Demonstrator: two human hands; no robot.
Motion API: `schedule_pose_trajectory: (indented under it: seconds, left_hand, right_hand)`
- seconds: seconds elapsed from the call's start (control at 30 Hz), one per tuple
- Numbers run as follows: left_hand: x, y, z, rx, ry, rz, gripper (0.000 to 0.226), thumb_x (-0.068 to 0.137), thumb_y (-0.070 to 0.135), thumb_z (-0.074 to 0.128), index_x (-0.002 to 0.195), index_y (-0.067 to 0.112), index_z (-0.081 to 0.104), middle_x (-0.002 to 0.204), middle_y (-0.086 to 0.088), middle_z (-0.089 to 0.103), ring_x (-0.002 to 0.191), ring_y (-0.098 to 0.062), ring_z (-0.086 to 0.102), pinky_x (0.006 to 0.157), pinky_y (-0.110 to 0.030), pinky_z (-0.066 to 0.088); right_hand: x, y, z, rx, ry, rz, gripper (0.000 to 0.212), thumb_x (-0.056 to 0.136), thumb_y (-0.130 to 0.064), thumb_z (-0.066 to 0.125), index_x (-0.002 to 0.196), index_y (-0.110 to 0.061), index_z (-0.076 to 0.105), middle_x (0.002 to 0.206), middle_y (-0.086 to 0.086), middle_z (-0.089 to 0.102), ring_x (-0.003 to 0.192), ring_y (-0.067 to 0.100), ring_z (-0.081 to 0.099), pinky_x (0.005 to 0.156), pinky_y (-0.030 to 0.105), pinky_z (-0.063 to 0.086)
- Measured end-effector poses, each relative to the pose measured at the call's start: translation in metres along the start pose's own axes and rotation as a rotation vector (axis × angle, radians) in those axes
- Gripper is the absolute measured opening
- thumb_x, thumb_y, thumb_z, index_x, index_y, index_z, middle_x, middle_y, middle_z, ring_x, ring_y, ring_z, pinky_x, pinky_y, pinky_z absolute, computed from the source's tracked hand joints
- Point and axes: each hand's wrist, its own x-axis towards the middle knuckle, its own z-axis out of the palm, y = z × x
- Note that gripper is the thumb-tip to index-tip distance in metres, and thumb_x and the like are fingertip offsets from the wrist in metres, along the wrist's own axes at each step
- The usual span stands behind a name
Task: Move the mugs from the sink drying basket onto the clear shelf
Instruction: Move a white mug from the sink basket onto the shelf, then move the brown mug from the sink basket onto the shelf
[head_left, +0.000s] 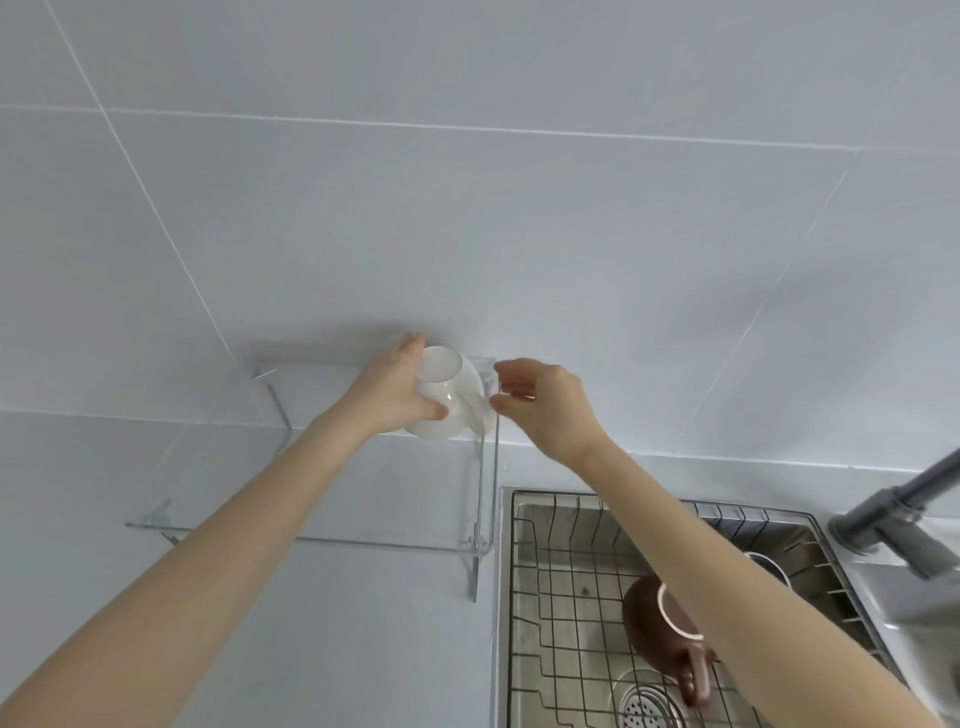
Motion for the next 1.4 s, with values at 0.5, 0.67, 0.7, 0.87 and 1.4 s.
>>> schedule_pose_trajectory:
  seconds: [0.5, 0.67, 0.7, 0.87, 1.4]
  left_hand:
    - [-0.089, 0.113, 0.191, -0.148, -0.396, 0.307, 0.072, 0.074, 0.022, 0.071, 0.136, 0.016, 0.035, 0.145, -0.005, 0.04, 0.131, -0.019, 0.038, 0.107, -0.031, 0.03]
    - [-0.074, 0.099, 0.252, -0.084, -0.554, 0.17, 0.086, 0.068, 0.016, 0.075, 0.14, 0.014, 0.026, 0.148, -0.007, 0.032, 0.134, -0.022, 0.033, 0.109, -0.034, 0.029]
    - [-0.071, 0.097, 0.259, -0.075, -0.564, 0.162, 0.09, 0.067, 0.015, 0.076, 0.14, 0.015, 0.024, 0.15, -0.006, 0.03, 0.136, -0.022, 0.031, 0.11, -0.033, 0.027]
    - [-0.057, 0.096, 0.289, -0.06, -0.61, 0.163, 0.102, 0.059, 0.01, 0.08, 0.141, 0.017, 0.021, 0.152, -0.007, 0.024, 0.139, -0.023, 0.024, 0.115, -0.036, 0.022]
    - [-0.061, 0.103, 0.244, -0.194, -0.394, 0.154, 0.103, 0.048, 0.025, 0.088, 0.136, 0.015, 0.037, 0.133, -0.006, 0.056, 0.124, -0.02, 0.048, 0.103, -0.028, 0.035]
  right_hand:
    - [-0.168, 0.174, -0.076, -0.153, 0.033, 0.594, 0.022, 0.082, -0.02, 0.061, 0.099, -0.009, 0.067, 0.09, 0.01, 0.07, 0.077, 0.018, 0.059, 0.06, 0.022, 0.043]
    - [-0.185, 0.213, -0.048, -0.129, 0.047, 0.727, 0.026, 0.079, -0.016, 0.058, 0.058, 0.0, 0.059, 0.045, 0.004, 0.05, 0.048, 0.018, 0.043, 0.042, 0.018, 0.032]
    - [-0.185, 0.217, -0.043, -0.116, 0.056, 0.733, 0.026, 0.078, -0.015, 0.058, 0.056, 0.0, 0.057, 0.044, 0.004, 0.049, 0.048, 0.018, 0.043, 0.047, 0.022, 0.034]
    - [-0.183, 0.234, -0.03, -0.086, 0.106, 0.737, 0.033, 0.075, -0.018, 0.061, 0.048, -0.007, 0.046, 0.049, 0.011, 0.047, 0.053, 0.021, 0.039, 0.053, 0.031, 0.033]
    - [-0.179, 0.198, -0.046, 0.01, 0.237, 0.591, 0.01, 0.082, -0.022, 0.064, 0.08, -0.013, 0.062, 0.071, 0.006, 0.067, 0.071, 0.022, 0.061, 0.057, 0.02, 0.044]
